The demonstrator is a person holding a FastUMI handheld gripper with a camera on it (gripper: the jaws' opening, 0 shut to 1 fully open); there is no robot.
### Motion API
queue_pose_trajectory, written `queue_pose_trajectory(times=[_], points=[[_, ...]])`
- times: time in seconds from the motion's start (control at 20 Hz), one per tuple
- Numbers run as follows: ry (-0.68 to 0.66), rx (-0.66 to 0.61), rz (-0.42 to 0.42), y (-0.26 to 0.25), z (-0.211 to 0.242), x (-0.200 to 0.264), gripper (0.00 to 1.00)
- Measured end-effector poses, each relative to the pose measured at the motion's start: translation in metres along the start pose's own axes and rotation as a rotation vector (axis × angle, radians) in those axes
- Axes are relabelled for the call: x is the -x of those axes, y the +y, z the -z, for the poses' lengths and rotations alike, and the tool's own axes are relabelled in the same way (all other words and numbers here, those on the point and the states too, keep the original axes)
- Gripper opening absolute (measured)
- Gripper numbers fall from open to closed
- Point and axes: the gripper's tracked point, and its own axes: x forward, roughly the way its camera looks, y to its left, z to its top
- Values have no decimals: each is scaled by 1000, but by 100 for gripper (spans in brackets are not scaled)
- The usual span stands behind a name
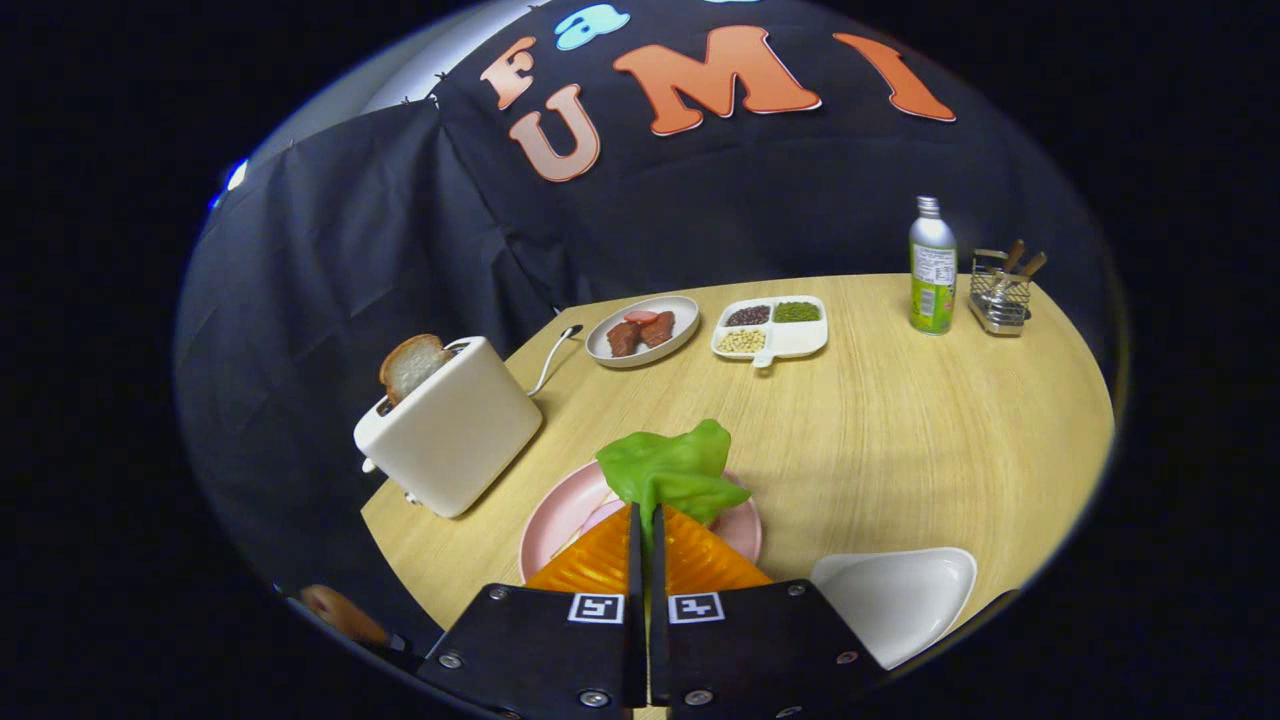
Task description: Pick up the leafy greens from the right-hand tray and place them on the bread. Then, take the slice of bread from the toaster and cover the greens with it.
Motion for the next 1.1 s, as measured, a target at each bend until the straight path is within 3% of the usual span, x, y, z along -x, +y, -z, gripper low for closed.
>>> queue_pose_trajectory(times=[0.3,0.8,1.0,1.1], points=[[75,15,-91,35,25,-32,2],[115,40,6,13,45,-62,4],[121,103,44,12,48,-63,13],[123,150,77,8,48,-62,25]])
